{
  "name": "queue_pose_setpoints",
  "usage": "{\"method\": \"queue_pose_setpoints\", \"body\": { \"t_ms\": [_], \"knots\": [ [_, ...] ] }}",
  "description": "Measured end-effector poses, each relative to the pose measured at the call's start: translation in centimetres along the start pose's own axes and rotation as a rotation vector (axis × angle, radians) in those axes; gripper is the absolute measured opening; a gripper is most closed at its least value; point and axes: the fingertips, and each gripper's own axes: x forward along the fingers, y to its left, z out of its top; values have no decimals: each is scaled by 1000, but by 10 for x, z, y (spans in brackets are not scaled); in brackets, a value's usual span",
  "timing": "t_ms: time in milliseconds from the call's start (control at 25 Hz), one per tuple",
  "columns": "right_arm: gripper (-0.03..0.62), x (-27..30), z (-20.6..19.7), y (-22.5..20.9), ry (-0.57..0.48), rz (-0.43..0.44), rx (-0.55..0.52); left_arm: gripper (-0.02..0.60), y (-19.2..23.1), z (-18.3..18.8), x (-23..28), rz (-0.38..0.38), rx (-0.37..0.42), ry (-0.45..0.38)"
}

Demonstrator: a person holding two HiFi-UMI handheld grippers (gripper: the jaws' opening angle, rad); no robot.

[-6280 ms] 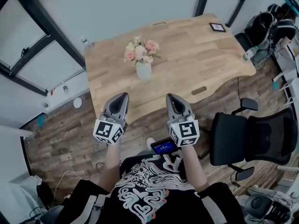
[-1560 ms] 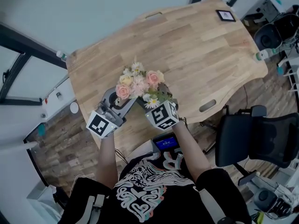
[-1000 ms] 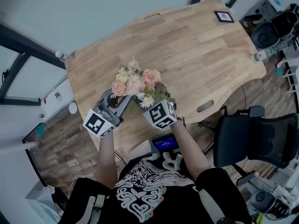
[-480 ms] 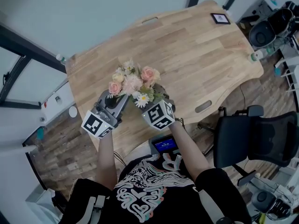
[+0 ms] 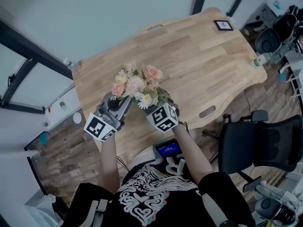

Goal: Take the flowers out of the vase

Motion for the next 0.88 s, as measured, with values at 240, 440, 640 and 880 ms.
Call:
{"method": "queue_pose_setpoints", "body": {
  "t_ms": [240,440,640,880],
  "knots": [
    [328,1,2,3,4,1,-2,44,3,6,-4,20,-27,-16],
    [327,1,0,5,11,9,-7,43,3,11,-3,31,-22,-14],
    [327,-1,-1,2,14,1,12,44,3,21,-1,32,-11,-21],
    [325,0,-1,0,17,-7,21,44,8,35,-3,52,-13,-42]
  ]
}}
